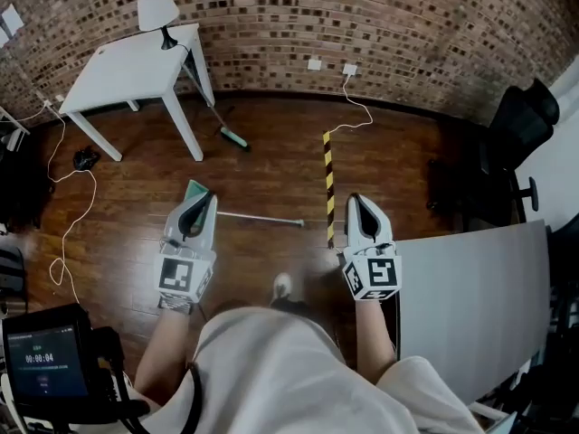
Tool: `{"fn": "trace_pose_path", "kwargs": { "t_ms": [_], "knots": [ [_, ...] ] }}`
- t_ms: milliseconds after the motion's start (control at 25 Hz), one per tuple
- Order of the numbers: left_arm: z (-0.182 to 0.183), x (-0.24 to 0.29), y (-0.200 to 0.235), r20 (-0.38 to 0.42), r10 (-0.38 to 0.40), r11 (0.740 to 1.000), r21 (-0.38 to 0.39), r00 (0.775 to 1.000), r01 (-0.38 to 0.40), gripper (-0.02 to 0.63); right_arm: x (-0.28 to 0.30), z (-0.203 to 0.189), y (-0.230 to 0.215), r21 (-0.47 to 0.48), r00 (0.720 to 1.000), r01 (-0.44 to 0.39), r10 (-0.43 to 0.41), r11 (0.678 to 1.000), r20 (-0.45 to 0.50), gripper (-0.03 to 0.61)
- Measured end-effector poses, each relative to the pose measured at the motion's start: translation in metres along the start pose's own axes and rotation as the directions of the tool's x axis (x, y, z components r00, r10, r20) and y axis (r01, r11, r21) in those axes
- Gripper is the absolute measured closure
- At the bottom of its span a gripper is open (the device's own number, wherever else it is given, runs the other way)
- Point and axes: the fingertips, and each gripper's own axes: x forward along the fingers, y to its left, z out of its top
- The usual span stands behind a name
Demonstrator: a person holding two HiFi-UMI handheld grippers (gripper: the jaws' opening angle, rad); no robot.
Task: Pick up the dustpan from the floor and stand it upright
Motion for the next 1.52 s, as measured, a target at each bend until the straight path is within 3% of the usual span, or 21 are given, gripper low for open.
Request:
{"fn": "trace_pose_path", "kwargs": {
  "t_ms": [280, 680, 1200, 1520],
  "knots": [
    [-0.006, 0.036, 0.024, -0.01, 0.027, 1.0, 0.002, 1.0, -0.027, 0.612, 0.039, 0.016, -0.018, -0.013, 0.999, 0.018, -0.018, 1.0, 0.03, 0.565],
    [-0.011, 0.056, 0.058, -0.009, 0.022, 1.0, 0.007, 1.0, -0.021, 0.612, 0.07, 0.017, -0.007, -0.018, 0.999, 0.033, -0.033, 0.999, 0.024, 0.565],
    [-0.017, 0.101, 0.091, 0.048, -0.068, 0.998, 0.019, 0.997, 0.067, 0.612, 0.121, 0.031, 0.022, -0.032, 0.995, 0.081, -0.079, 0.996, 0.061, 0.565],
    [-0.065, 0.161, 0.054, 0.006, -0.141, 0.99, -0.022, 0.99, 0.141, 0.612, 0.155, -0.027, -0.003, -0.013, 0.994, 0.11, -0.11, 0.994, 0.022, 0.565]
  ]
}}
